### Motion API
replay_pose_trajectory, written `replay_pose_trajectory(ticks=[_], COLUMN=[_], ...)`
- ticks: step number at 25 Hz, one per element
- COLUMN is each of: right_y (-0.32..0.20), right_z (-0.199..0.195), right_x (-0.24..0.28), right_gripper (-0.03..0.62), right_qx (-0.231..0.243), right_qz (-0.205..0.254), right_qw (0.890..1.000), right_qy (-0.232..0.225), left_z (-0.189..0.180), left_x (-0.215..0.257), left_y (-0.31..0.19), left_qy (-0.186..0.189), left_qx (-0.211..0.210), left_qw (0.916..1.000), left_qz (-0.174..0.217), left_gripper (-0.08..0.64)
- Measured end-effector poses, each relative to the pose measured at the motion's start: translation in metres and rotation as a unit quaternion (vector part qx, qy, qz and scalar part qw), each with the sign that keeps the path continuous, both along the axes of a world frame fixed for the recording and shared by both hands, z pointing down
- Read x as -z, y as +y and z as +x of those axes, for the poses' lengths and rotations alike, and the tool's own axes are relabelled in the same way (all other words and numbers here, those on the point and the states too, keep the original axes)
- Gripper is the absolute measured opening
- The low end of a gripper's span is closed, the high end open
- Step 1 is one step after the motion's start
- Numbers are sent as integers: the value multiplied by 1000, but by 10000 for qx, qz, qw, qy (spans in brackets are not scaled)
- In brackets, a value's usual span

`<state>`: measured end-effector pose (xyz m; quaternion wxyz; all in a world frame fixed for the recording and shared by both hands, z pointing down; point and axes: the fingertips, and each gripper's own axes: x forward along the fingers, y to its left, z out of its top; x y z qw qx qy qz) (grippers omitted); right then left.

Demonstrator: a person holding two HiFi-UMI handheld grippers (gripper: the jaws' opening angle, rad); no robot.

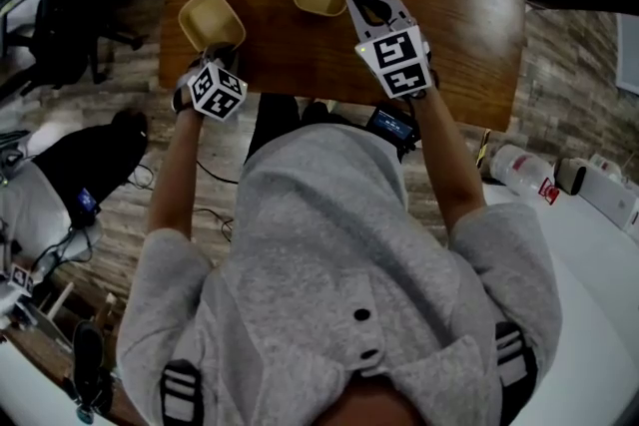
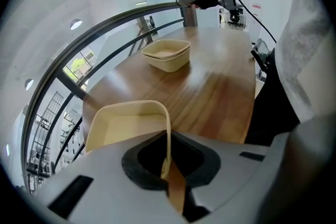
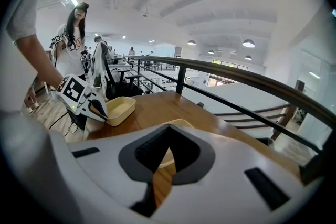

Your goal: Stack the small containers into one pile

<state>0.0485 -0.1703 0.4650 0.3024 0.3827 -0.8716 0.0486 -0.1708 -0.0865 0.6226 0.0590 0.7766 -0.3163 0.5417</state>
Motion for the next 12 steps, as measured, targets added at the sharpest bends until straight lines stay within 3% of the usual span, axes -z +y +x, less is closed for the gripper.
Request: replay_pose_trajectory(ticks=[12], right_y=[2], right_z=[9], right_x=[4], right_gripper=[15], right_qx=[-86], right_qz=[56], right_qw=[9999], right_qy=[-10], left_z=[11], left_x=[19], left_y=[-14], left_qy=[28], left_qx=[-284], left_qw=[9993], left_qz=[229], left_gripper=[25])
